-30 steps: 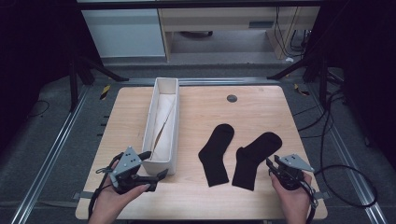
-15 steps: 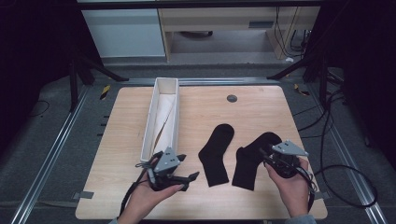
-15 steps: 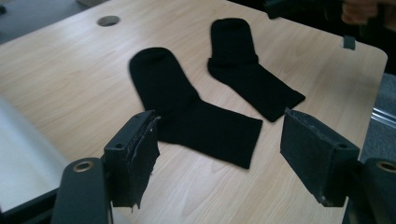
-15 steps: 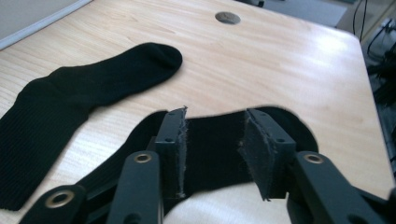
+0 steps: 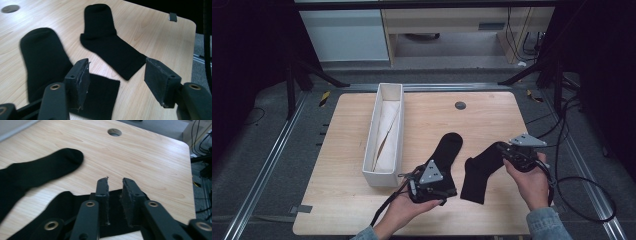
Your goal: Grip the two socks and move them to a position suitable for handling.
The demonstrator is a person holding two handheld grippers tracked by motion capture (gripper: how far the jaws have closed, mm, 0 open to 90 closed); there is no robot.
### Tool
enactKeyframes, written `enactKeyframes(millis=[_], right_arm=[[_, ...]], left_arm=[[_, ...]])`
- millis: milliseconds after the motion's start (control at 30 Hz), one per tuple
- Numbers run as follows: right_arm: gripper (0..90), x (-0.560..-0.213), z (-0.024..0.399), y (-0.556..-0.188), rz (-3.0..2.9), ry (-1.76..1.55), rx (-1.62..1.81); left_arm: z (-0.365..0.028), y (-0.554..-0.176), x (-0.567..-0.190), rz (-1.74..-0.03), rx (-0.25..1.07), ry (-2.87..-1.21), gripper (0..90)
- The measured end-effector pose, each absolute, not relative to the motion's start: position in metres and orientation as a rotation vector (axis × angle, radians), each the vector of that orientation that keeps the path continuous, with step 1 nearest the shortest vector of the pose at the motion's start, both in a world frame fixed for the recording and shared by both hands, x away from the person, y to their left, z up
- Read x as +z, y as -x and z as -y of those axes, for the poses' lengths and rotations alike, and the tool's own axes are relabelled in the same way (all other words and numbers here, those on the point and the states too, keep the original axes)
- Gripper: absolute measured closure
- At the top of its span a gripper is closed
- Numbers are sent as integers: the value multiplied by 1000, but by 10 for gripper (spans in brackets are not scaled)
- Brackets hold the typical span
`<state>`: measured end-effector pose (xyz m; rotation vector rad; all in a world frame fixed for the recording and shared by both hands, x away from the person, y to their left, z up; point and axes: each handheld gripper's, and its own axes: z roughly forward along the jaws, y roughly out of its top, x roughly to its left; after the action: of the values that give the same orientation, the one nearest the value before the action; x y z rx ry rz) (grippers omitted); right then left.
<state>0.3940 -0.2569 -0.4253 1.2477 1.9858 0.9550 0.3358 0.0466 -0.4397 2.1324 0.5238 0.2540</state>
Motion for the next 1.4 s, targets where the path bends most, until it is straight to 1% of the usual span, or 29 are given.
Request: enactKeyframes(millis=[100,133,200,233,400,500,667,733,800,1033,1133,1333,1400], right_arm=[[789,-428,260,-400,-1988,-1266,926],[808,-433,263,-408,-1994,-1271,896],[810,-435,263,-411,-1997,-1274,890],[809,-442,267,-419,-2005,-1296,875],[784,-456,281,-435,-1991,-1354,872],[776,-463,291,-444,-1985,-1392,854],[750,-471,300,-453,-1980,-1444,867],[716,-480,306,-459,-1981,-1472,857],[703,-484,309,-462,-1972,-1501,848],[684,-490,314,-465,-1987,-1533,848],[702,-493,314,-467,-2005,-1543,825],[851,-498,310,-467,-2041,-1534,818],[862,-497,309,-467,-2048,-1524,808]], left_arm=[[-40,-338,-445,-526,238,-2131,393],[-37,-339,-448,-531,231,-2129,411],[-32,-341,-452,-542,216,-2128,418],[-29,-342,-454,-542,209,-2132,437],[-16,-345,-463,-534,192,-2164,471],[-1,-348,-473,-523,175,-2193,485],[9,-348,-482,-504,190,-2230,487],[12,-349,-486,-511,192,-2240,478],[16,-351,-489,-507,202,-2253,472],[16,-354,-494,-527,185,-2248,477],[18,-353,-495,-518,180,-2260,479],[20,-352,-500,-517,169,-2294,509],[20,-353,-501,-517,165,-2301,518]])
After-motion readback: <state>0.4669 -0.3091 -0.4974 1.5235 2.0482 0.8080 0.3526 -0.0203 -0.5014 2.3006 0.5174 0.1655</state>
